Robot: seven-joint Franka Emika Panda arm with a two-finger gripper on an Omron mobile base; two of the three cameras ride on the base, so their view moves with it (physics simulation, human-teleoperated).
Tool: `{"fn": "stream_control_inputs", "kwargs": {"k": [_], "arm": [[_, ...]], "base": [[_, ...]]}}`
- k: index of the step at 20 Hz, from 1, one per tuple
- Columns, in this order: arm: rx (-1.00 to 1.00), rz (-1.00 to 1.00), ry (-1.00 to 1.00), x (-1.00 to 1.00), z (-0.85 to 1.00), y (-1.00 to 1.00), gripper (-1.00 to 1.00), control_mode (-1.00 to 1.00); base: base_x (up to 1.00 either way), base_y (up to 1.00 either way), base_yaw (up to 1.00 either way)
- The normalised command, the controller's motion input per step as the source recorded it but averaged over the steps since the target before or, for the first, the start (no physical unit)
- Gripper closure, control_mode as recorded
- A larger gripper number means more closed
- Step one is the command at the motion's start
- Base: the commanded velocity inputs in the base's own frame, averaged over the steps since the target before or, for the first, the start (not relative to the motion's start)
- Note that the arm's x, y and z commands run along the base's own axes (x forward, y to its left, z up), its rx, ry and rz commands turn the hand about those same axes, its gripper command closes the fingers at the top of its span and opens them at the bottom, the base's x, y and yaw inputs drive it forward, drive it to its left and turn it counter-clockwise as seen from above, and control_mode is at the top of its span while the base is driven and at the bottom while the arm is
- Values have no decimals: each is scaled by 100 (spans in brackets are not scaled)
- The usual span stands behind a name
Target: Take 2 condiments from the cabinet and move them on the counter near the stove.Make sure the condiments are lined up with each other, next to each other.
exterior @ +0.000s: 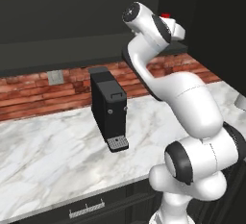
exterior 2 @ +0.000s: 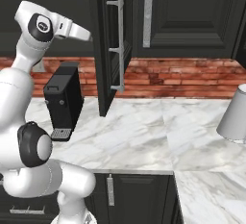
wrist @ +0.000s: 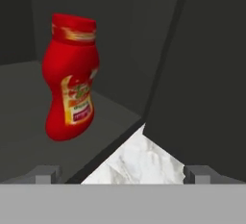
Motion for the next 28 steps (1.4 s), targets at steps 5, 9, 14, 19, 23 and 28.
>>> {"fn": "stream_control_inputs", "kwargs": {"k": [5,9,14,19,23,28], "arm": [[0,-2,0,20,0,-2,-100,-100],[0,-1,0,22,0,-3,-100,-100],[0,-2,0,20,0,-4,-100,-100],[0,-2,0,19,0,-1,-100,-100],[0,-1,0,22,0,0,-100,-100],[0,-2,0,18,0,0,-100,-100]], "base": [[0,0,0],[0,0,0],[0,0,0],[0,0,0],[0,0,0],[0,0,0]]}}
